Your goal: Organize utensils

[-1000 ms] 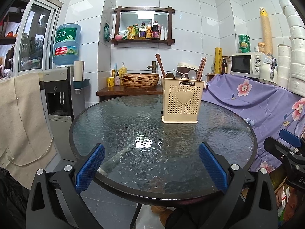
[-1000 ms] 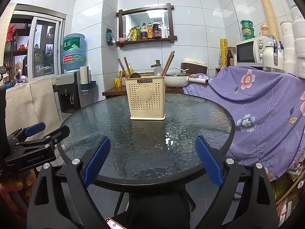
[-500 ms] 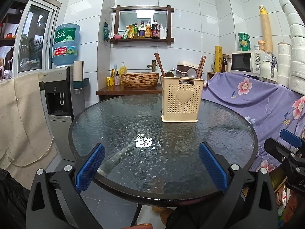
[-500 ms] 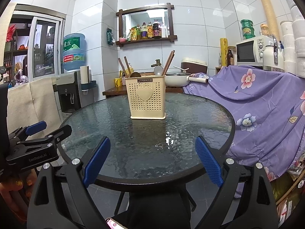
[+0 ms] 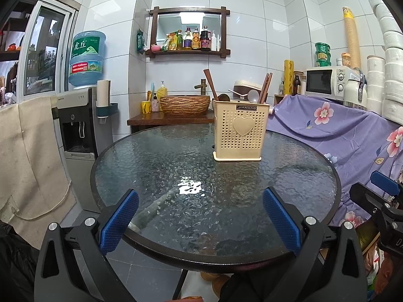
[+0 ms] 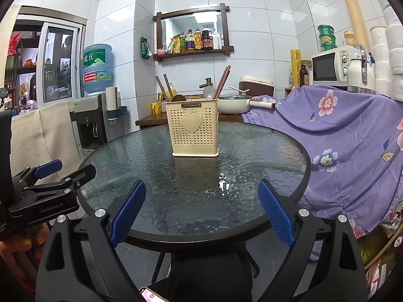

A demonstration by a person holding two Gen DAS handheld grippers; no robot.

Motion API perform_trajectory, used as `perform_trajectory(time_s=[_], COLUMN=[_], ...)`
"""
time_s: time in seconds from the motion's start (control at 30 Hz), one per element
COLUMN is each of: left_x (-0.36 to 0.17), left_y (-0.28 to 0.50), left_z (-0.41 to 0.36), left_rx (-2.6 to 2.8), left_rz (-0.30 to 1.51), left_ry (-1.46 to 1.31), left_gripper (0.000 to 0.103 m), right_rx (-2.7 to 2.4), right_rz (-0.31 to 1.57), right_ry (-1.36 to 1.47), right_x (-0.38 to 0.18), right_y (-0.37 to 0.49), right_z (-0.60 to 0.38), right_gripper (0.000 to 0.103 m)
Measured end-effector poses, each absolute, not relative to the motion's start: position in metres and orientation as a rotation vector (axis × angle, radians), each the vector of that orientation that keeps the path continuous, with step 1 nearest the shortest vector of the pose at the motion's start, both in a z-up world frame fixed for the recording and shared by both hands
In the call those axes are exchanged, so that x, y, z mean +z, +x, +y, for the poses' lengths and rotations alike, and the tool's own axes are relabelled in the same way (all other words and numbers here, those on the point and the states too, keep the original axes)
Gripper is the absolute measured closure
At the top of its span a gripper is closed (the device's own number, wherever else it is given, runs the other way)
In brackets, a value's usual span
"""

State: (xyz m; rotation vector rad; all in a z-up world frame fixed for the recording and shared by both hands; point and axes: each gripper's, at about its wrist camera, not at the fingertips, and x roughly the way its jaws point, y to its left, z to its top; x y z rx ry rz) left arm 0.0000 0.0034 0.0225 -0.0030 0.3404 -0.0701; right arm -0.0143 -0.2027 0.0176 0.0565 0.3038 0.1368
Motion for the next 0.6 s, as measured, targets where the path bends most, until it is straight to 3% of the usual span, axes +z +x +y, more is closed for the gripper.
perform_trajectory(time_s=[0.6], left_x=[0.0211], left_y=[0.0027], left_z=[0.0059], left_rx=[-0.071], left_rz=[0.349], left_ry=[-0.013], left_gripper=[0.006], right_rx=[0.143], right_rz=[0.31], right_ry=[0.054], right_x=[0.0171], right_y=[-0.014], right_z=[-0.1987], right_gripper=[0.014])
